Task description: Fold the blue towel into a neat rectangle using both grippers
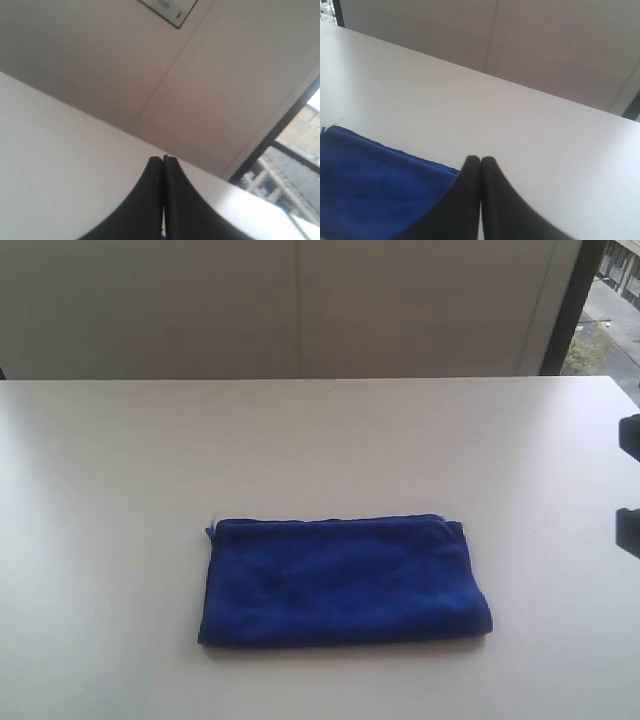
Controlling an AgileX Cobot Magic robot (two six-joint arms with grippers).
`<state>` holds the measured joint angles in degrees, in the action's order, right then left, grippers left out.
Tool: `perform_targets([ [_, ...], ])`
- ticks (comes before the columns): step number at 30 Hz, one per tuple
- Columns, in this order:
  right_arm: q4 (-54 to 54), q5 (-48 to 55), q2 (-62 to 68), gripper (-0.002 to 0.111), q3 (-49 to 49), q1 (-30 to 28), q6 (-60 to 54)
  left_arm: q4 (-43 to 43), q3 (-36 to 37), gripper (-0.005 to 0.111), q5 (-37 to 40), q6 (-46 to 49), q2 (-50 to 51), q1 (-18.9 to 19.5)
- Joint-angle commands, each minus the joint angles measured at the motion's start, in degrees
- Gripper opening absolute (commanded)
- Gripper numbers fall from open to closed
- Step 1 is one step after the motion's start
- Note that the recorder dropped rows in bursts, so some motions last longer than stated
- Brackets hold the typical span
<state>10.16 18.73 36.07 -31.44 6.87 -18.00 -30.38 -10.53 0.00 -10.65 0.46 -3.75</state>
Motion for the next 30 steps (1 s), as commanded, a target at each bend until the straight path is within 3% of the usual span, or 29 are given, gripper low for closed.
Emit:
perform_targets([
  [1,-0.1,-0.8,-0.1,0.000,0.2,0.0,0.4,23.8,6.1,0.000,-3.3,-15.7,-0.5,-0.3],
  [5,-0.1,-0.8,-0.1,0.000,0.2,0.0,0.4,24.1,10.5,0.000,-4.6,-12.9,-0.5,-0.3],
  [7,-0.1,-0.8,-0.1,0.000,0.2,0.0,0.4,24.1,10.5,0.000,2.9,-9.6,-0.5,-0.3],
  [12,-0.1,-0.8,-0.1,0.000,0.2,0.0,0.4,24.2,10.5,0.000,12.5,0.6,-0.5,-0.3],
  [18,-0.1,-0.8,-0.1,0.000,0.2,0.0,0.4,24.2,10.5,0.000,12.5,6.8,-0.5,-0.3],
  [30,-0.1,-0.8,-0.1,0.000,0.2,0.0,0.4,24.4,10.5,0.000,12.0,7.0,-0.5,-2.2],
])
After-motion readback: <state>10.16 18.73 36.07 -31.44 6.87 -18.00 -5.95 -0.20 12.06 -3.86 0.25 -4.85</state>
